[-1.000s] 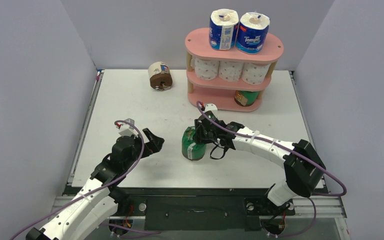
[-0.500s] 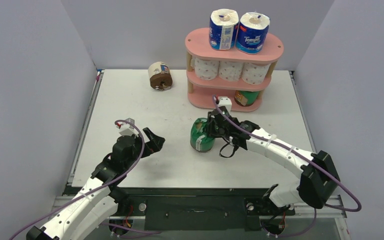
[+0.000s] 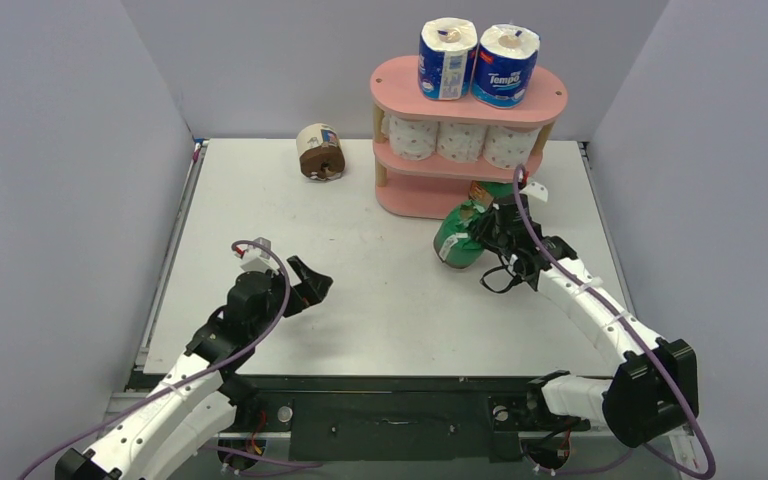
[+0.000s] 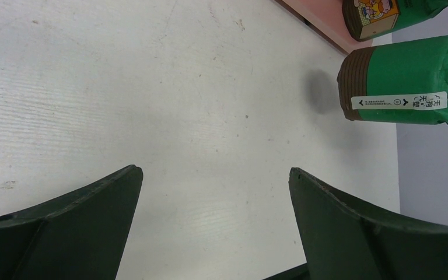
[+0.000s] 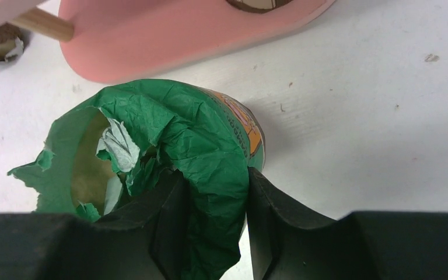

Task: Place and organize the paper towels onto the shelf
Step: Pick up the paper towel from the center of the board.

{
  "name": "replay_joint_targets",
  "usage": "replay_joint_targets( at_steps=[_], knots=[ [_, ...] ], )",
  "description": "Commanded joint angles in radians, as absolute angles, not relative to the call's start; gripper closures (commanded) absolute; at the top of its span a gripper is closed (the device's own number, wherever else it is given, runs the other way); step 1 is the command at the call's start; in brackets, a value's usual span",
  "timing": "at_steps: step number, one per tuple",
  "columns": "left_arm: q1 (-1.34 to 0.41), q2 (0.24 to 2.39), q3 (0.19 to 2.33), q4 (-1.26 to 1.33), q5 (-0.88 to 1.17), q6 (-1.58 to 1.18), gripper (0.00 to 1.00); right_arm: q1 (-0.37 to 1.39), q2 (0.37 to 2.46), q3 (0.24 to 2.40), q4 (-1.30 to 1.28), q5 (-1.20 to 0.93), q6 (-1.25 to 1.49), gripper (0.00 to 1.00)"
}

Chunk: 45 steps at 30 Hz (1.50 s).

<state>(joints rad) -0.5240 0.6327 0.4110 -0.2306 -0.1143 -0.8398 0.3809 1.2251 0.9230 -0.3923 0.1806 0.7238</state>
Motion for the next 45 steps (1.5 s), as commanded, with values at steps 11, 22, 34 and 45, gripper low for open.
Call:
replay_joint_targets(
  at_steps=[11,22,34,45],
  knots=[
    [-0.515,0.645,0.394,-0.142,-0.066,-0.873,0.03,0.317,1.373,1.048,-0.227,0.291,0.791,0.68],
    [-0.514,0.665,0.364,-0.100,-0.033,-0.917,0.03,0.319,1.471,1.113,-0.176,0.325,0.826,0.69],
    [-0.514,0.701,0.368,-0.084,-0.019,-0.921,0.03,0.327,1.526,1.127,-0.138,0.366,0.864,0.68],
    [-0.514,0.717,0.358,-0.070,-0.001,-0.927,0.03,0.329,1.596,1.181,-0.130,0.367,0.902,0.68]
  ],
)
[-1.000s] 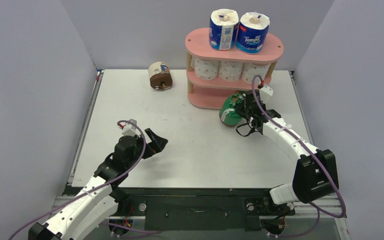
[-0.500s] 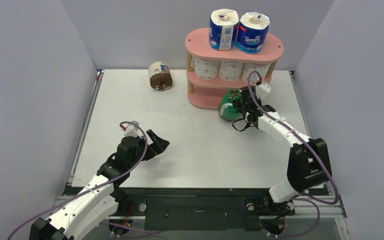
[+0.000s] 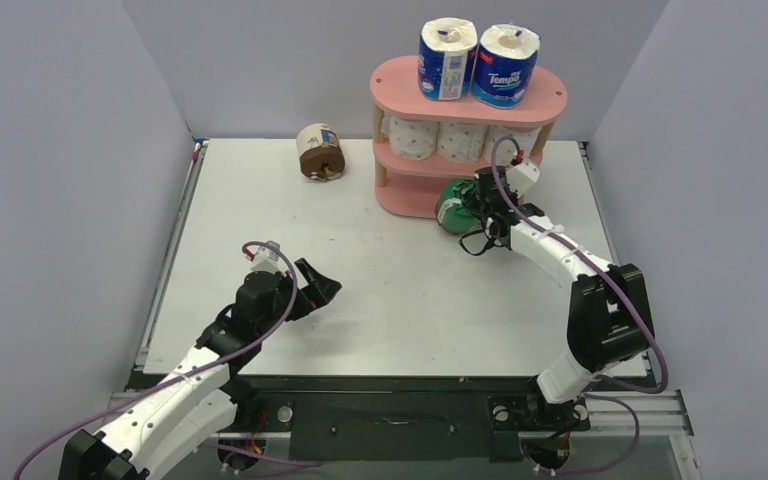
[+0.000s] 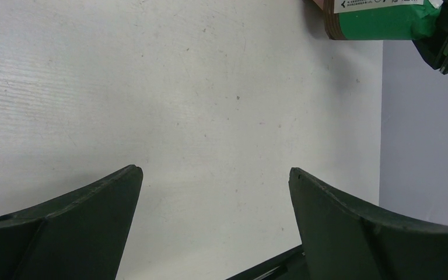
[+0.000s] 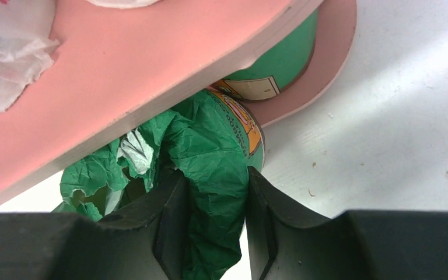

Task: Place and organize the paper towels onto the shelf
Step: Pick up the paper towel from the center of the board, then place the paper towel on the shelf.

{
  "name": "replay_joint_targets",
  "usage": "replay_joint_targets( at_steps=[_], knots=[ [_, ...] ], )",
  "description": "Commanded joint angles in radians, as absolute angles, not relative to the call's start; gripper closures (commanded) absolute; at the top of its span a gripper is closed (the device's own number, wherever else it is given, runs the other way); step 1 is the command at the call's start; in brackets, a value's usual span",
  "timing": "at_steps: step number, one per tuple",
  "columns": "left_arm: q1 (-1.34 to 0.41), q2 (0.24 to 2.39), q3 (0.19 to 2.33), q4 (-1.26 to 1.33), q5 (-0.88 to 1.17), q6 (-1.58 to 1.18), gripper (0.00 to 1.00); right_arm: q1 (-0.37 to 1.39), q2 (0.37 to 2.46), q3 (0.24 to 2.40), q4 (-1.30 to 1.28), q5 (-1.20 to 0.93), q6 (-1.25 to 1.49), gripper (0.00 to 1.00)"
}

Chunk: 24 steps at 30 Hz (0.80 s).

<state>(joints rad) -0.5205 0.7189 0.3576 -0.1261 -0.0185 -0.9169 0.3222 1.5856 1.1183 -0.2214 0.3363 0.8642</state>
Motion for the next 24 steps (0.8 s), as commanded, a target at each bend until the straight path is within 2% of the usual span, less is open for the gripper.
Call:
replay_joint_targets(
  at_steps=[1,24],
  knots=[
    [-0.514,0.715,0.354,-0.068,0.000,-0.927,0.03,0.332,1.598,1.183,-0.127,0.370,0.903,0.68],
    [-0.514,0.722,0.351,-0.066,-0.001,-0.917,0.04,0.351,1.690,1.256,-0.127,0.361,0.950,0.66]
  ],
)
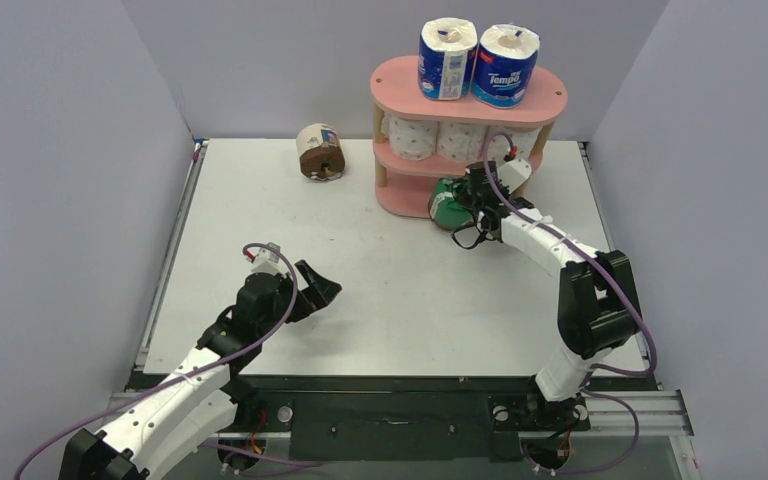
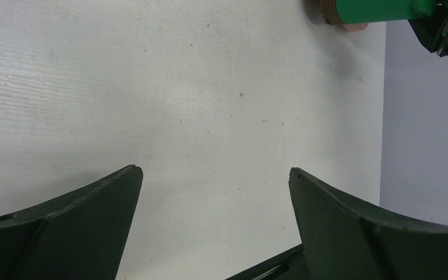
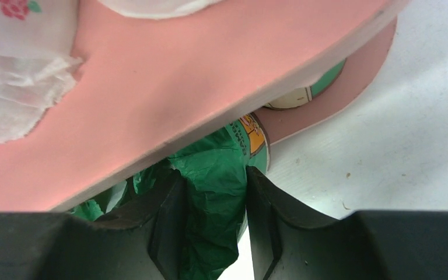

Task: Place and organize the paper towels onto the shelf
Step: Place the paper towel on the shelf.

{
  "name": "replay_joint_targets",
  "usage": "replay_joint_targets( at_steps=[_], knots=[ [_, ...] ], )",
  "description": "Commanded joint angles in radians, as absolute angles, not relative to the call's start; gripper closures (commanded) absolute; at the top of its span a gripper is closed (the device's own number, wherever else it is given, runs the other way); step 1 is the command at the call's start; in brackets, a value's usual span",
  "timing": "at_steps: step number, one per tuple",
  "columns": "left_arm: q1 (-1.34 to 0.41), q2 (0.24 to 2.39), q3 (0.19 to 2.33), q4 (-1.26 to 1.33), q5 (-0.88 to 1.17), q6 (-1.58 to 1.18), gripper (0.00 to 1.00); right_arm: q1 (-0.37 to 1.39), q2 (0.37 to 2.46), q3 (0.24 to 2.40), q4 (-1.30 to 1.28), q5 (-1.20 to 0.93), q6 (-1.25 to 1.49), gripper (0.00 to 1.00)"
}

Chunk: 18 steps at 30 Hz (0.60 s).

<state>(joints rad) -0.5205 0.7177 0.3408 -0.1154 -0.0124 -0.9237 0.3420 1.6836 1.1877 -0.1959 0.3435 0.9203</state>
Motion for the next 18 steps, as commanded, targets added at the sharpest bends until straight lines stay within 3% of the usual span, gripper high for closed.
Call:
replay_joint_targets(
  at_steps=[1,18],
  knots=[
    [-0.514,0.723,0.351,-0.065,0.000,-0.917,0.03,0.350,1.691,1.260,-0.134,0.361,0.951,0.65],
    [-0.514,0.732,0.346,-0.051,0.000,-0.918,0.03,0.350,1.666,1.246,-0.153,0.353,0.959,0.54]
  ],
)
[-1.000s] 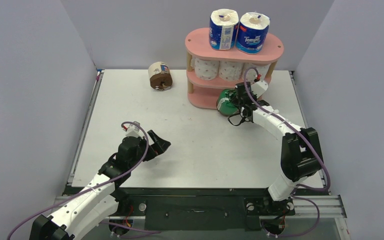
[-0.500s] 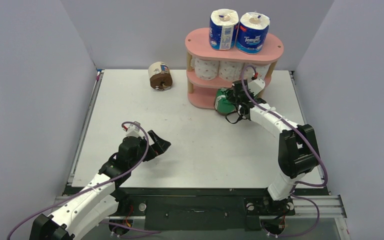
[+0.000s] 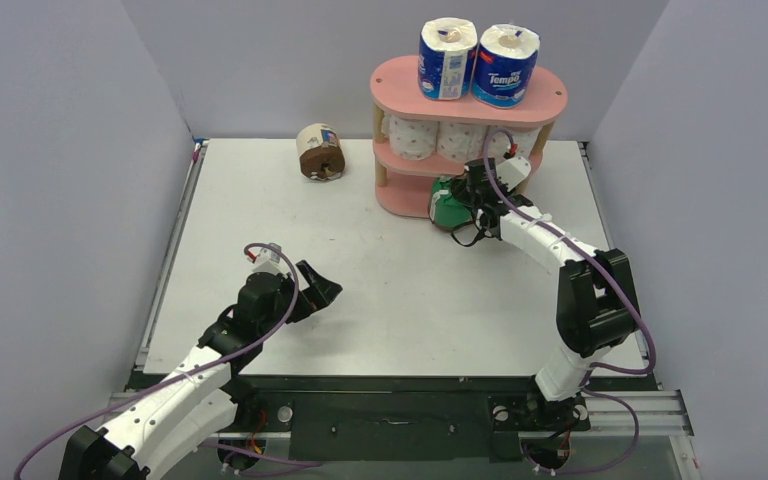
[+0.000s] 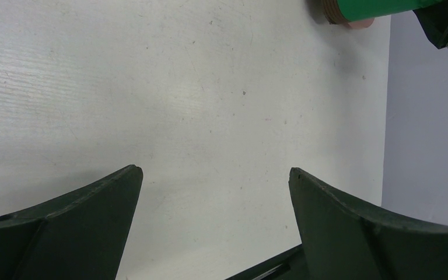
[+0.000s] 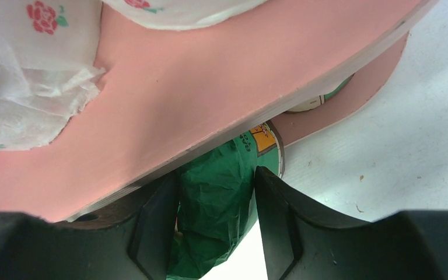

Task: Place and organize the paper towels onto the shelf
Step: Place the paper towel on the shelf.

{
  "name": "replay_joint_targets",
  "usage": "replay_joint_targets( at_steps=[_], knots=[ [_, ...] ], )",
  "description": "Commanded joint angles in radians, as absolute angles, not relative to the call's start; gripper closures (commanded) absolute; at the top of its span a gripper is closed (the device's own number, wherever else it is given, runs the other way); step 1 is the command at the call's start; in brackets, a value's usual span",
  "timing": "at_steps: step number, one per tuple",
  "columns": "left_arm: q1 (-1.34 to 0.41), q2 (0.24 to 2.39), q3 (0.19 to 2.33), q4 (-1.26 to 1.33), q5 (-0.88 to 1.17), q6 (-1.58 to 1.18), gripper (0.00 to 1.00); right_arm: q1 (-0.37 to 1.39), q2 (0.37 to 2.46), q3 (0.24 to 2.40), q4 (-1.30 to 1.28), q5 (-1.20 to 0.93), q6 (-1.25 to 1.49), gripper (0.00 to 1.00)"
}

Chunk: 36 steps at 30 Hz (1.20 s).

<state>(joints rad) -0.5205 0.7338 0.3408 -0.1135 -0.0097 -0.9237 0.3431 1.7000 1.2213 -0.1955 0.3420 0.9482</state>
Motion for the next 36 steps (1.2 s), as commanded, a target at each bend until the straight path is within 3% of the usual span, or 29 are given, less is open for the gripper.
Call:
replay_joint_targets(
  at_steps=[1,26,36],
  knots=[
    [-0.514,0.733,0.345,-0.047,0.000,-0.920,0.03,0.350,1.663,1.244,-0.153,0.351,0.959,0.54],
    [-0.514,0.780,0.349,-0.015,0.054,-0.933,0.03,0.362,1.523,1.132,-0.145,0.307,0.899,0.44],
    [-0.514,0.772,0.357,-0.015,0.049,-0.930,0.03,0.423,1.368,1.007,-0.136,0.375,0.773,0.44]
  ],
)
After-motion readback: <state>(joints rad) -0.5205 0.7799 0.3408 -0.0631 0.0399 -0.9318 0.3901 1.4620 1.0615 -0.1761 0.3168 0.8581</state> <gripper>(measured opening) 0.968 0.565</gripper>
